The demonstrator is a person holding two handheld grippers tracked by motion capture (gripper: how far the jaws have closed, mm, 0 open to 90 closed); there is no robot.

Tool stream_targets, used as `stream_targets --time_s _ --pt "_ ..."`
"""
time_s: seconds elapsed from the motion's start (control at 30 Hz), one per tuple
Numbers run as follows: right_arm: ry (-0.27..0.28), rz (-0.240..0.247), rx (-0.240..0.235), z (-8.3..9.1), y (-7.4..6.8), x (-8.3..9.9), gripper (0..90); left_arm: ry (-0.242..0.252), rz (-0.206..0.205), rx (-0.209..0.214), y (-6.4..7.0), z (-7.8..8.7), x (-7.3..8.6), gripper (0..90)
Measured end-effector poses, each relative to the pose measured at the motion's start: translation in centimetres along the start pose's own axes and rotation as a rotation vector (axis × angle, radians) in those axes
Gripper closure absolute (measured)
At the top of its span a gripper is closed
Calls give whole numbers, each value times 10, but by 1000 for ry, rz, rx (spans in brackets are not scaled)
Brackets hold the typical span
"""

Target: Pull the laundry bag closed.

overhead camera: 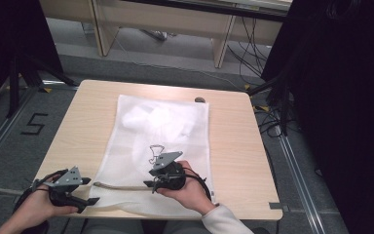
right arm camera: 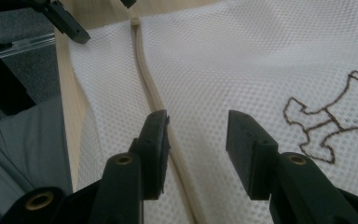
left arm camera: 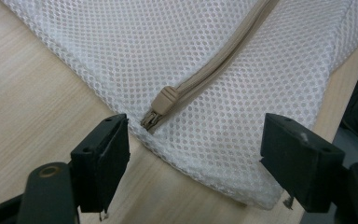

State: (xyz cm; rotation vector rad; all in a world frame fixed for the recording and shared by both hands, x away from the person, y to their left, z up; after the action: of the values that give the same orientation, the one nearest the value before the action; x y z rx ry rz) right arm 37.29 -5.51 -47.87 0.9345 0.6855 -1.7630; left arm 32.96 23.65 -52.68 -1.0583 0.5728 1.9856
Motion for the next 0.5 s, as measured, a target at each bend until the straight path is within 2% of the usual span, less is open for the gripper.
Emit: stream_targets --time_s 0.13,0.17,0.23,0.27,0.3,0.33,0.37,0.4,0.43,0.5 --pt "-2 10 -31 -10 -4 -7 598 3 -2 5 0 0 0 232" --pt "4 27 -38 -13 -5 -9 599 3 -2 5 0 0 0 232" --pt "-1 23 -41 -18 -7 -13 606 4 24 3 2 0 1 232" --pt "0 39 -51 -20 -7 -14 609 4 24 3 2 0 1 232" --pt "-5 30 -47 -23 -9 -16 614 2 -4 8 1 0 0 232" --pt "-2 48 -59 -25 -9 -17 615 3 -4 8 1 0 0 232" --pt "-10 32 -52 -27 -11 -19 618 2 -8 4 0 0 0 232" --pt "-11 36 -59 -30 -12 -20 621 1 0 8 1 0 0 232" --pt "-7 56 -72 -33 -12 -21 623 3 -5 9 0 0 0 232" --pt "-11 46 -64 -35 -13 -22 625 3 -4 9 0 0 0 232"
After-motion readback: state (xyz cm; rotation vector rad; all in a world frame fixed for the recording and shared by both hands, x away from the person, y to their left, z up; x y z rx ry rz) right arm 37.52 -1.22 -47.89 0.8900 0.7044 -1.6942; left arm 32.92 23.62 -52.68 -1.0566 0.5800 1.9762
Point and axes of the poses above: each handheld gripper's, and its own axes: z roughly backward along the jaws, x roughly out of its underside, y roughly to its right, the point moved 3 cm from there along -z, roughly forward along the jaws, and after that the axes turned 13 degrees about y, right-handed, at the moved point
